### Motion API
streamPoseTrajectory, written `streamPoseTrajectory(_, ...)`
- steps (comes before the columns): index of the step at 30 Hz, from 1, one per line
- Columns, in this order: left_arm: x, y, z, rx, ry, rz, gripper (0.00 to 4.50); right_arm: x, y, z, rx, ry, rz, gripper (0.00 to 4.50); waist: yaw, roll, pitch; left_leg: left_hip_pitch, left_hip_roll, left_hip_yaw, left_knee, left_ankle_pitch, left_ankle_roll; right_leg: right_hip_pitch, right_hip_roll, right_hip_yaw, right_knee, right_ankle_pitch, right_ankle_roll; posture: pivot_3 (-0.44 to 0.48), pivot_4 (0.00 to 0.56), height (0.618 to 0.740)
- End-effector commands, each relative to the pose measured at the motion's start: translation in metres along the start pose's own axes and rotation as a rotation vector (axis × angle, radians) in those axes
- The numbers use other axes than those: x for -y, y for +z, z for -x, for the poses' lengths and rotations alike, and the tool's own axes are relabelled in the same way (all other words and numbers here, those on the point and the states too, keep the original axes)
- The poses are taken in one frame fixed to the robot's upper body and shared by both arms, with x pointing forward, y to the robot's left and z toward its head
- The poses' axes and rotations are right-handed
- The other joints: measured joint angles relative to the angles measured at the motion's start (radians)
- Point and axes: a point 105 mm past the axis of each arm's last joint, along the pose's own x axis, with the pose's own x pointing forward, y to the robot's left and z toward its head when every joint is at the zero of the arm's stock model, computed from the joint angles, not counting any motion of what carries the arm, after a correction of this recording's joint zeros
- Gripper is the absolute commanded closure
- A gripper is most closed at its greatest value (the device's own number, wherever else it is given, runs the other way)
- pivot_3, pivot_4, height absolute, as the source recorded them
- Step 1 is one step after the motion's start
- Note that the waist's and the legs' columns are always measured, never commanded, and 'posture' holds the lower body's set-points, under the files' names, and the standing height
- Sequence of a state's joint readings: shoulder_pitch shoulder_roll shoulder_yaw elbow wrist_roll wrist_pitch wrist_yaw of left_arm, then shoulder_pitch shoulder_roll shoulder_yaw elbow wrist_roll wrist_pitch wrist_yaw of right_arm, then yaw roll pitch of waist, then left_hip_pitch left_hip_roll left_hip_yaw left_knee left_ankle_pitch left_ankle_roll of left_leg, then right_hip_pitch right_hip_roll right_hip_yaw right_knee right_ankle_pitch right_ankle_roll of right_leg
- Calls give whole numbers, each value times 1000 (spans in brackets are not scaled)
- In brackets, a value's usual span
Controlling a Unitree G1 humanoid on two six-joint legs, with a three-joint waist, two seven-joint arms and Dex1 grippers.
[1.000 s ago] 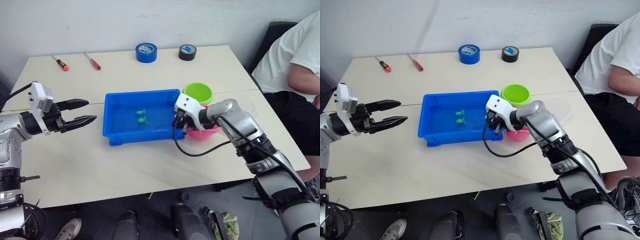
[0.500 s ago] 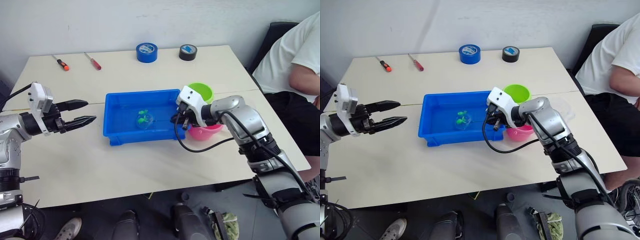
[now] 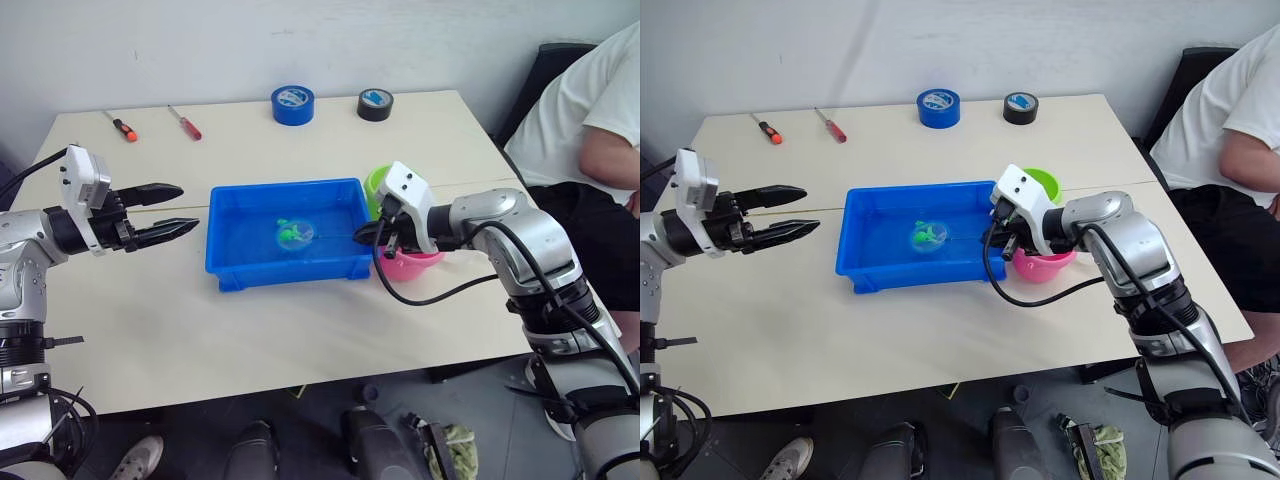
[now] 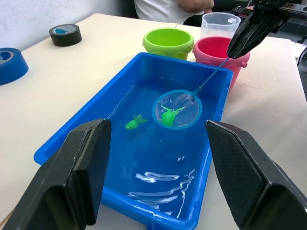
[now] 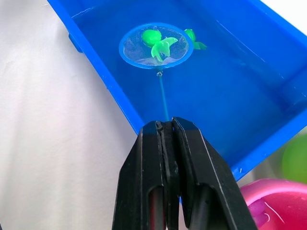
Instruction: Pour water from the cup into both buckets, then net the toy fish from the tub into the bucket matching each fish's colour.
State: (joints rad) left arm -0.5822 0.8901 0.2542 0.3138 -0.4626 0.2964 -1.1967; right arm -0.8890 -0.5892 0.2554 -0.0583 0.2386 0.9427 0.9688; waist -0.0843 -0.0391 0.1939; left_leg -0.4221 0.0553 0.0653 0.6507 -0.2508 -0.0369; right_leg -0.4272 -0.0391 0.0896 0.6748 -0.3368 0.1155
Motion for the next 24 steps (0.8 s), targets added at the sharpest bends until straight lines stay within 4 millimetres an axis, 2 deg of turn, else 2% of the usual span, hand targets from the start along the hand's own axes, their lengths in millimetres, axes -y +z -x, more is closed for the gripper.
streamPoseTrajectory(1, 2, 11, -3, 12, -30, -32, 1045, 6, 17, 14, 77, -41, 22, 4500, 2, 0, 0, 0, 0, 0, 0, 0, 0, 0, 0, 0, 0, 0, 0, 0, 150, 734)
streamPoseTrajectory(4, 4, 11, -5, 9, -52, -29, 1045, 10, 20, 19, 98, -59, 16, 4500, 4, 0, 0, 0, -1, 0, 0, 0, 0, 0, -1, 0, 0, 0, 0, 0, 150, 734)
streamPoseTrajectory(11, 8, 18, -28, 22, -141, -44, 1045, 38, 29, 66, 188, -192, -18, 4500, 15, 0, 0, -1, -2, 0, 0, 0, 0, 0, -1, 0, -1, 0, 0, 0, 150, 734)
streamPoseTrajectory(17, 5, 21, -45, 45, -176, -48, 1045, 79, 14, 107, 135, -428, -21, 4500, 23, 0, 0, 0, -2, 0, 0, 0, 1, 0, -1, 0, -1, 0, 0, 0, 150, 734)
streamPoseTrajectory(22, 3, 20, -50, 49, -188, -51, 1045, 99, -1, 121, 53, -546, 27, 4500, 23, 0, 0, 0, -2, 2, 0, 0, 1, 0, -1, 1, -1, 0, 0, 0, 150, 734)
streamPoseTrajectory(24, 2, 20, -52, 51, -192, -52, 1045, 107, -13, 125, -35, -606, 105, 4500, 23, 0, 0, 0, -2, 2, 0, 0, 1, 0, -1, 1, -2, 0, 0, 0, 150, 734)
